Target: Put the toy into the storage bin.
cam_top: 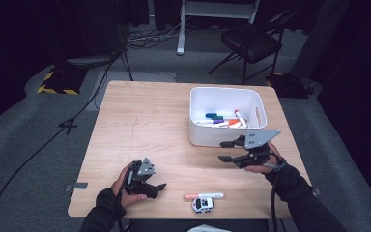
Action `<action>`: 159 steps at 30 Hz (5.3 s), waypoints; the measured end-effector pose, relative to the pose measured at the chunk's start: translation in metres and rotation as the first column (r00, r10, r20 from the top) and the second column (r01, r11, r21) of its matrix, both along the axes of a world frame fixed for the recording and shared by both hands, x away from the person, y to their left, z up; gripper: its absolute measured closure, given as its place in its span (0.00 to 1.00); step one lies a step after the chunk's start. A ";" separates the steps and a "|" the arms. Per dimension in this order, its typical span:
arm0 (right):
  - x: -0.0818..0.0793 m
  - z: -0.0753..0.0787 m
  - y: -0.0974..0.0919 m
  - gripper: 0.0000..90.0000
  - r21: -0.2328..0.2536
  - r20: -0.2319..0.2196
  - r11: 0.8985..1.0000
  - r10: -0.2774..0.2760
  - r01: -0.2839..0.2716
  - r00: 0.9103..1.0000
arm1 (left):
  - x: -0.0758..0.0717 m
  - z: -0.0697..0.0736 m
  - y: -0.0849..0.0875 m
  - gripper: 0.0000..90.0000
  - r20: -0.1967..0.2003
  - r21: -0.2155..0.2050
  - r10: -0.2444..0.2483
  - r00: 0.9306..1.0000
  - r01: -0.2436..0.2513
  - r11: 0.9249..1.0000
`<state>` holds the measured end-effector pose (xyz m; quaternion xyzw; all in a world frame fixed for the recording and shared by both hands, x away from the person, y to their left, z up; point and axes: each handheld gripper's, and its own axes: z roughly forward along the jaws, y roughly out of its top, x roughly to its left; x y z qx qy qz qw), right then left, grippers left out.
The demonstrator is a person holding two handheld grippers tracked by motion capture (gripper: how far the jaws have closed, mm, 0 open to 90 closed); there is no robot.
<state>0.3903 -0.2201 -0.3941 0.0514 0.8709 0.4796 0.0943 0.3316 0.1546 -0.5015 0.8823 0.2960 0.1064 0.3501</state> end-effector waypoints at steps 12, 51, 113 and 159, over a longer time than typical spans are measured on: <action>-0.022 -0.052 0.083 0.53 -0.114 -0.145 0.962 0.231 -0.248 0.962 | 0.000 0.000 0.000 0.17 0.001 0.000 0.000 1.000 0.000 1.000; -0.011 -0.094 0.083 0.82 -0.272 -0.147 0.933 0.203 -0.237 0.968 | 0.000 0.000 0.000 0.17 0.001 0.000 0.000 1.000 0.000 1.000; 0.001 0.069 -0.049 0.83 0.151 0.069 0.984 -0.110 0.099 0.992 | 0.000 0.000 0.000 0.17 -0.001 -0.001 0.000 1.000 0.000 1.000; 0.101 0.039 -0.016 0.83 -0.119 0.045 0.955 -0.269 0.273 0.962 | 0.000 0.000 0.000 0.17 0.000 0.000 0.000 1.000 0.000 1.000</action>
